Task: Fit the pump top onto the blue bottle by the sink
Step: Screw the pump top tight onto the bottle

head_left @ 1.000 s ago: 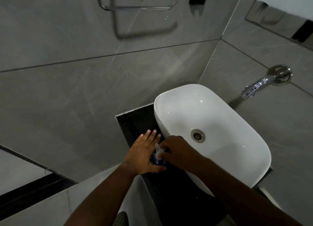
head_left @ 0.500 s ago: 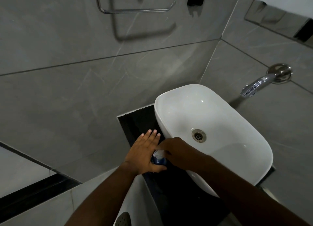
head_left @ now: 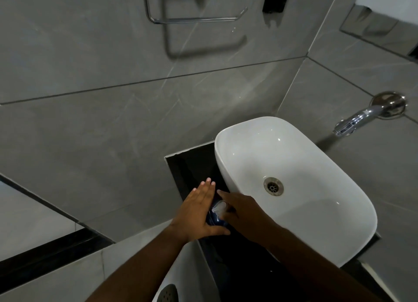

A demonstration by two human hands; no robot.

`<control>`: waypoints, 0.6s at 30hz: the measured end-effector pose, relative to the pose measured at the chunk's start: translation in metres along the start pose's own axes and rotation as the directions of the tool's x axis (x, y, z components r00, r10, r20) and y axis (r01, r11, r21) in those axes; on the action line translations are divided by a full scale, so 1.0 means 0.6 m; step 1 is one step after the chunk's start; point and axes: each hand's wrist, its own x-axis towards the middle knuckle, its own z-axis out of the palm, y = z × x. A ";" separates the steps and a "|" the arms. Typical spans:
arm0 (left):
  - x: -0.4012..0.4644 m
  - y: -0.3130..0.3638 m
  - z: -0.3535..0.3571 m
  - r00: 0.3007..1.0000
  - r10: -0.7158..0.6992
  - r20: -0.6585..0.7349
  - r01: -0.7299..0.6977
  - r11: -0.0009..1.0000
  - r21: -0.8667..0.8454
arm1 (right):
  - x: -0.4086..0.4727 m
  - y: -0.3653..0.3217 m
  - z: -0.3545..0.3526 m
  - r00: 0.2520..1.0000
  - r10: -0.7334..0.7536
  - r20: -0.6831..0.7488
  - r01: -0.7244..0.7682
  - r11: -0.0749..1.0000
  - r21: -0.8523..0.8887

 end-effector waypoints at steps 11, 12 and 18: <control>-0.018 -0.016 -0.024 0.957 -0.233 -0.174 0.146 0.903 -0.405 | 0.070 -0.012 0.049 0.981 0.165 -0.100 -0.152 0.980 0.128; -0.013 -0.030 -0.032 0.950 -0.249 -0.187 0.155 0.898 -0.413 | 0.093 -0.016 0.053 0.982 0.164 -0.092 -0.150 0.978 0.145; 0.054 -0.120 -0.092 0.903 -0.366 -0.225 0.228 0.853 -0.469 | 0.244 -0.041 0.063 0.984 0.098 -0.150 -0.084 0.992 0.095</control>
